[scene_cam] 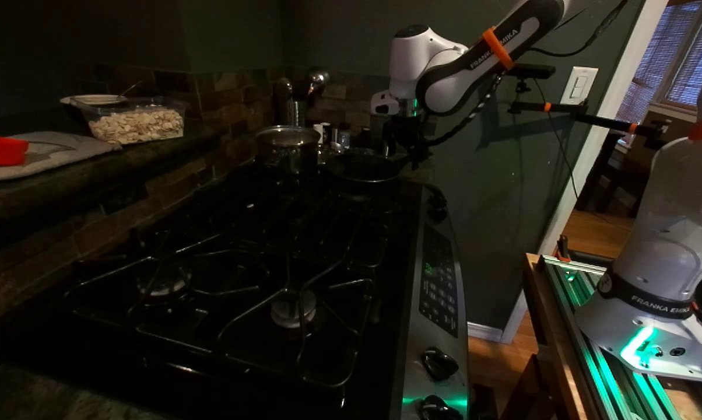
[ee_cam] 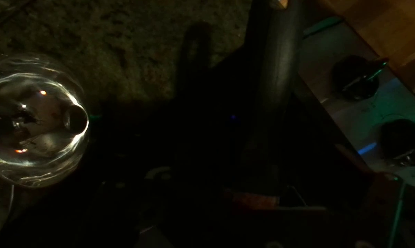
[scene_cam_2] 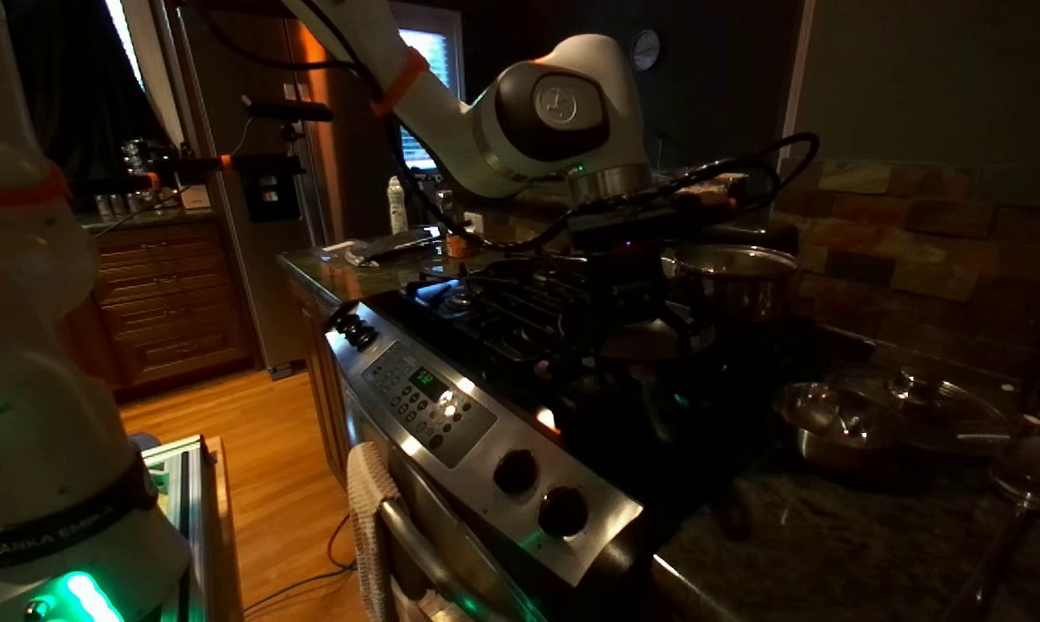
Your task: Move the black pan to the left
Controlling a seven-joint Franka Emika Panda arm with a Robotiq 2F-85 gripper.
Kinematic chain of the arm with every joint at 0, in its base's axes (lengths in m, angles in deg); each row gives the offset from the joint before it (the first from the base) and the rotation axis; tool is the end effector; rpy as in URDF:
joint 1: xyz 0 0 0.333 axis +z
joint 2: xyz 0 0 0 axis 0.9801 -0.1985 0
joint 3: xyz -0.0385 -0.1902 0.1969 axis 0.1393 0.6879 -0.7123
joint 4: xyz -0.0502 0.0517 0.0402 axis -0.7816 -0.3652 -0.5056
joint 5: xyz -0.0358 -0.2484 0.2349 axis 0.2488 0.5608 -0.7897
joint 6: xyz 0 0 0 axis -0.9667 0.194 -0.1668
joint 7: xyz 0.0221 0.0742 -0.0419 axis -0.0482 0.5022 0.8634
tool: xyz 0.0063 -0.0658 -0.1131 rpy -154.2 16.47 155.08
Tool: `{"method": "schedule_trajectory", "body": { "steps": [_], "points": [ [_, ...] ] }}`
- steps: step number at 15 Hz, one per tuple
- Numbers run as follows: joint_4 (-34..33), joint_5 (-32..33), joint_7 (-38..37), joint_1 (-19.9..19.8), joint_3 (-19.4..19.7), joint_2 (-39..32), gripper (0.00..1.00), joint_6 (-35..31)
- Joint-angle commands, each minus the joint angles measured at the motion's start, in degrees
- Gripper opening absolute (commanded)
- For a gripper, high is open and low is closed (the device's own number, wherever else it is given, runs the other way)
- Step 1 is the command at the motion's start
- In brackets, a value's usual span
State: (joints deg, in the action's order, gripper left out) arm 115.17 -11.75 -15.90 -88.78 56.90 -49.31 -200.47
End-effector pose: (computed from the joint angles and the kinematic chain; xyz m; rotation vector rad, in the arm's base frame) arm 0.4730 -0.1973 0.3274 2.4541 1.3442 -0.2621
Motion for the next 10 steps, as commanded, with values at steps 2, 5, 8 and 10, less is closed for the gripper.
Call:
{"method": "schedule_trajectory", "body": {
  "steps": [2,5,8,10],
  "points": [
    [-1.7,-0.3,0.4,-0.4,-0.3,-2.4,1.0,-1.3],
    [-2.3,-0.6,0.6,-0.5,-0.3,-3.1,0.75,-0.9],
    [-2.6,-0.5,0.6,-0.6,-0.3,-3.4,0.53,-0.7],
    [-2.8,-0.4,0.6,-0.6,-0.3,-3.6,0.35,-0.6]
  ]
}}
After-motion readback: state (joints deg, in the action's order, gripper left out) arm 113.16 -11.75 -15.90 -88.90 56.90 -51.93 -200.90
